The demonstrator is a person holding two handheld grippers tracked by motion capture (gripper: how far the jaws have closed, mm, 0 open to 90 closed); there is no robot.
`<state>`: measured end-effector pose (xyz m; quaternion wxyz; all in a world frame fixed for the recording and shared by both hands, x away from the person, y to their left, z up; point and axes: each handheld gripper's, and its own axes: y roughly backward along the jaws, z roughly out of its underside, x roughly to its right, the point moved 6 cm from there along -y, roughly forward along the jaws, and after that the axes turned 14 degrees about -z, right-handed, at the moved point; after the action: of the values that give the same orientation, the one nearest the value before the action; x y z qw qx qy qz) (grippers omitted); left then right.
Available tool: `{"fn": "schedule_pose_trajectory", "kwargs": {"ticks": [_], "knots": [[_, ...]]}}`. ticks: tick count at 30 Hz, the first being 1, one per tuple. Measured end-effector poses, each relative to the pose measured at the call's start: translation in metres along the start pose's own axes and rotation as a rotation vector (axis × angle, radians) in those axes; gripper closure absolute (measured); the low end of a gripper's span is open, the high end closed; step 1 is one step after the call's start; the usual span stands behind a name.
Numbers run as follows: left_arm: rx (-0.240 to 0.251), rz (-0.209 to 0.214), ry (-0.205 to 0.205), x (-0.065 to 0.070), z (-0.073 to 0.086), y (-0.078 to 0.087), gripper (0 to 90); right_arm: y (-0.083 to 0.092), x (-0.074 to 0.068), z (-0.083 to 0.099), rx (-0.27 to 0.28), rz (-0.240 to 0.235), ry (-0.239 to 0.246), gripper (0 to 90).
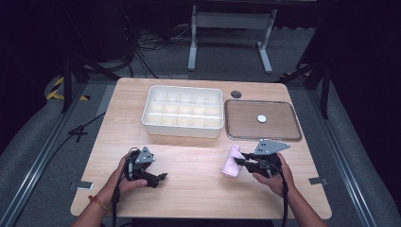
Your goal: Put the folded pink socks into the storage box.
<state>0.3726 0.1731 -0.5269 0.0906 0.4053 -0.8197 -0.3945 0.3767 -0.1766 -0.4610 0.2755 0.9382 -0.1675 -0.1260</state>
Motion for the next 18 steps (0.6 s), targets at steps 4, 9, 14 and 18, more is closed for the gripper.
{"fn": "schedule_pose_trajectory", "kwargs": {"ticks": [4,9,14,18], "knots": [[0.002,0.001,-0.001,0.0,0.0,0.0,8.5,0.003,0.003,0.0,0.011,0.014,0.002,76.3],[0.001,0.0,0.0,0.0,0.0,0.0,8.5,0.007,0.004,-0.001,0.016,0.025,0.006,76.3],[0.002,0.007,0.007,0.001,0.0,-0.001,8.5,0.011,0.003,-0.004,0.029,0.034,0.015,76.3],[0.008,0.001,0.001,0.0,-0.001,-0.001,7.9,0.016,0.003,-0.006,0.044,0.046,0.016,76.2]]}}
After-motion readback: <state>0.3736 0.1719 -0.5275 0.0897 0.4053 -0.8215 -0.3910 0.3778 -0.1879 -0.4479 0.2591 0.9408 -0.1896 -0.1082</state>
